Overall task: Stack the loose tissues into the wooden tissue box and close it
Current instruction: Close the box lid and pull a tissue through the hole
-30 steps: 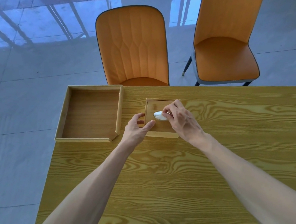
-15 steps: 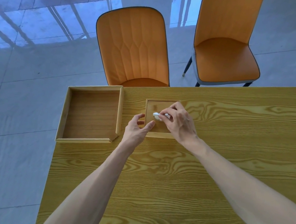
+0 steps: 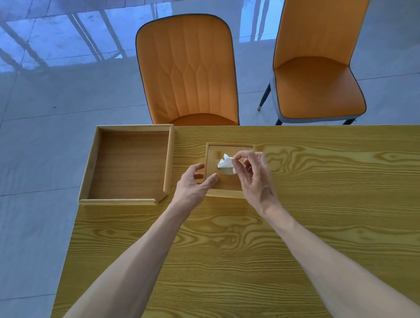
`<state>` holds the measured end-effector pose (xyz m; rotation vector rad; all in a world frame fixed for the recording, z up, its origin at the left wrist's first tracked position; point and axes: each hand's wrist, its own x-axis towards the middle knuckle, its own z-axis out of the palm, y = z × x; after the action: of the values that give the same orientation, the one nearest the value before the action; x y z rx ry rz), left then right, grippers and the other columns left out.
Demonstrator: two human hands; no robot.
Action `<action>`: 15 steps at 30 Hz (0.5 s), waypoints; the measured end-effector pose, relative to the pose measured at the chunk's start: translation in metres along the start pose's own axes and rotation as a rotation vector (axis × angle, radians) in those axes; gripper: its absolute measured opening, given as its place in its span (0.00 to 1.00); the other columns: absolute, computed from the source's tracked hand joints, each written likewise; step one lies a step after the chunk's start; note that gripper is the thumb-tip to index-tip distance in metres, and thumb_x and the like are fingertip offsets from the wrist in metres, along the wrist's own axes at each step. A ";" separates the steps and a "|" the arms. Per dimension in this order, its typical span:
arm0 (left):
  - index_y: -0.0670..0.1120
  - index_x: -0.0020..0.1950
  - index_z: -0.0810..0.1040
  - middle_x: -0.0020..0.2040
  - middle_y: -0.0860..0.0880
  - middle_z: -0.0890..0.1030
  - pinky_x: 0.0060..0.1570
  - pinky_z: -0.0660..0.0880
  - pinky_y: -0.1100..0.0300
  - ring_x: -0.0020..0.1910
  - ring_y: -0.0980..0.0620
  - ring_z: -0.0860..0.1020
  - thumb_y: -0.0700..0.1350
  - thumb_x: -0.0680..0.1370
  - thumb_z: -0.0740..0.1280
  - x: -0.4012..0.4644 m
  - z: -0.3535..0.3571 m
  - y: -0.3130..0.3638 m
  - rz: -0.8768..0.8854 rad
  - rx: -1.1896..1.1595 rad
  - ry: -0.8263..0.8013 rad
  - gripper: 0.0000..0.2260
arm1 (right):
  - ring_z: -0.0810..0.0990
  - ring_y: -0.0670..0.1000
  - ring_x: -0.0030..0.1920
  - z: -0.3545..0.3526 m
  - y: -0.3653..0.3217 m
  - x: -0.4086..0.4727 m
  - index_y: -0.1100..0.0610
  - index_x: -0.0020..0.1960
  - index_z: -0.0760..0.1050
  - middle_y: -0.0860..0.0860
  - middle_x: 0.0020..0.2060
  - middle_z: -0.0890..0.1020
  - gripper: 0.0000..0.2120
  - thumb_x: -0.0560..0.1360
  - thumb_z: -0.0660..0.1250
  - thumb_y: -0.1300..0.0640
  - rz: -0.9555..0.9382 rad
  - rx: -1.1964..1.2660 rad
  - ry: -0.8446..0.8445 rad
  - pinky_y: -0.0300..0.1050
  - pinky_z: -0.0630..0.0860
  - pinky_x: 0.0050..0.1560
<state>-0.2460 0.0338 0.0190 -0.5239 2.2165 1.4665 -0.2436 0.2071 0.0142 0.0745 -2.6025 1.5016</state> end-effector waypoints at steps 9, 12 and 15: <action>0.52 0.73 0.69 0.60 0.50 0.76 0.58 0.79 0.44 0.59 0.47 0.79 0.56 0.75 0.73 -0.001 0.000 0.001 -0.005 -0.005 -0.004 0.29 | 0.70 0.38 0.37 -0.002 0.001 -0.001 0.47 0.54 0.72 0.59 0.45 0.75 0.05 0.79 0.65 0.53 -0.034 0.072 -0.006 0.28 0.73 0.40; 0.52 0.73 0.69 0.58 0.51 0.76 0.58 0.79 0.45 0.59 0.48 0.79 0.56 0.75 0.73 -0.001 -0.001 0.000 -0.003 -0.012 -0.008 0.29 | 0.70 0.35 0.39 -0.002 -0.005 0.000 0.46 0.53 0.72 0.58 0.45 0.74 0.06 0.79 0.66 0.56 -0.026 0.116 -0.008 0.27 0.72 0.40; 0.52 0.74 0.69 0.58 0.51 0.75 0.59 0.79 0.45 0.59 0.48 0.79 0.56 0.75 0.73 -0.001 0.000 0.001 -0.005 -0.013 -0.011 0.29 | 0.70 0.34 0.39 -0.003 -0.007 -0.001 0.46 0.53 0.73 0.58 0.45 0.73 0.06 0.79 0.66 0.57 -0.006 0.144 -0.010 0.26 0.72 0.40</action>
<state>-0.2452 0.0338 0.0206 -0.5233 2.1970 1.4789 -0.2414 0.2062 0.0213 0.1047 -2.4954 1.6879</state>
